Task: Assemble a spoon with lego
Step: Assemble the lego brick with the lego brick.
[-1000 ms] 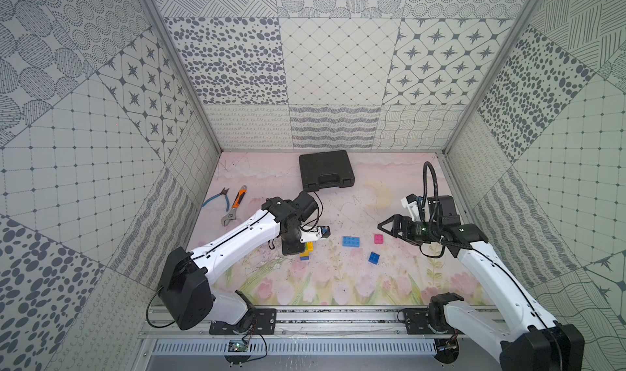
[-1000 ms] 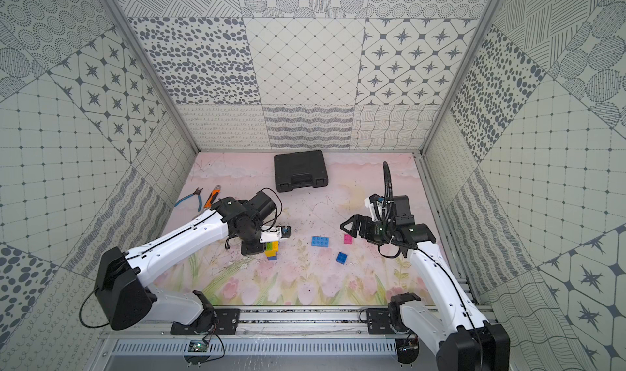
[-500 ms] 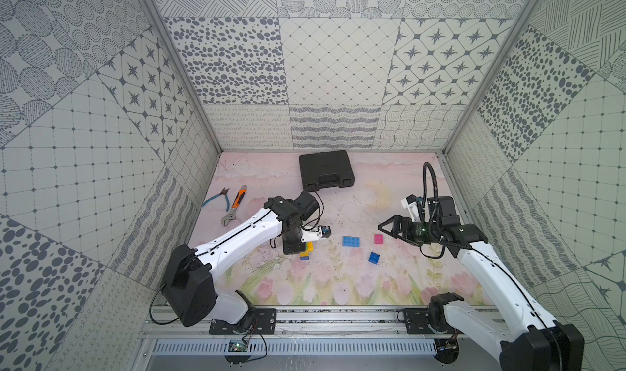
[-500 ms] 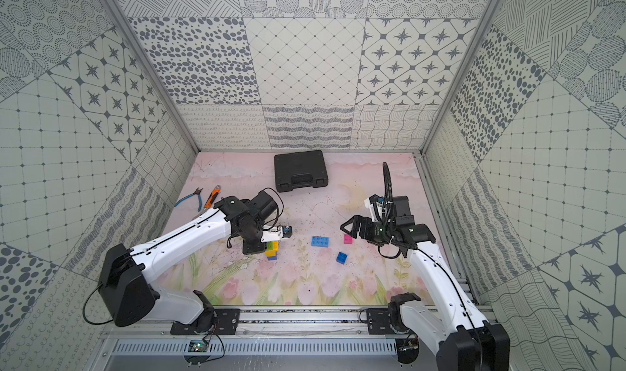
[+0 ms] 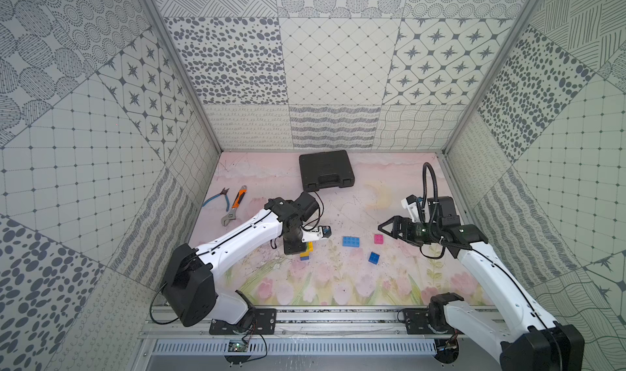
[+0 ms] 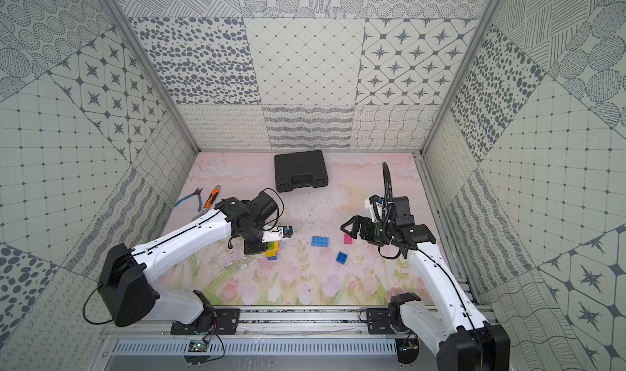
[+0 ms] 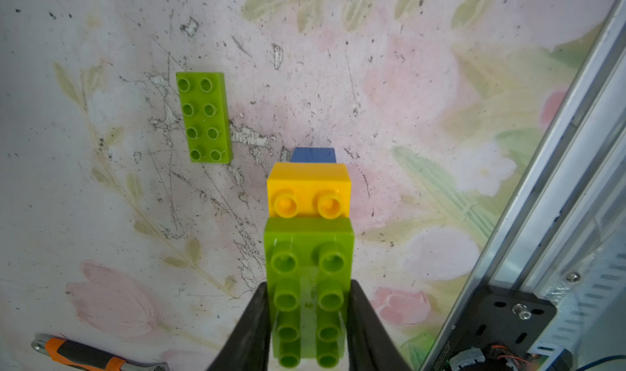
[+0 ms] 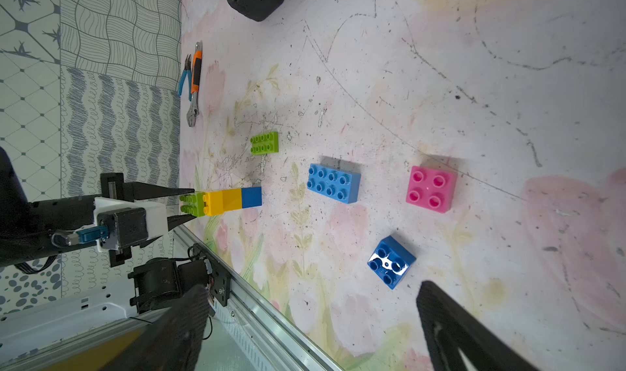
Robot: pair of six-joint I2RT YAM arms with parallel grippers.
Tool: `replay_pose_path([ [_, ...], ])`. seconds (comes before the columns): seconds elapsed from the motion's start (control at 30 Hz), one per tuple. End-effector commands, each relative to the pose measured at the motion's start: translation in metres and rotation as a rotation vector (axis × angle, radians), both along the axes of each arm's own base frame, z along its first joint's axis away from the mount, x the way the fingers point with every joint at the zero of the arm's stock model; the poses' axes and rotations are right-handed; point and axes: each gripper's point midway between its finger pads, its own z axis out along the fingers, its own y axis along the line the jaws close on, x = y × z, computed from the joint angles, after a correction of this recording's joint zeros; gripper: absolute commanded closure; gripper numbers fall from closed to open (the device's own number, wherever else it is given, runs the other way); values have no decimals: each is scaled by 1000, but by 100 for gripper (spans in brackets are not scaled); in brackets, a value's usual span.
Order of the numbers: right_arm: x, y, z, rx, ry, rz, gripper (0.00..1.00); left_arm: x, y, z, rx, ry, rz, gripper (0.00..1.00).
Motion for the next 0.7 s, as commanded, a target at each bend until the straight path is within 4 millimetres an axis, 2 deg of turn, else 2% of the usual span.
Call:
replay_pose_path([
  [0.0,-1,-1,0,-14,-32,8,2,-9,0,-6,-14,42,-9,64],
  [0.67,-1,0,1,-7,-44,9,2,-9,4,-6,7,48,4,65],
])
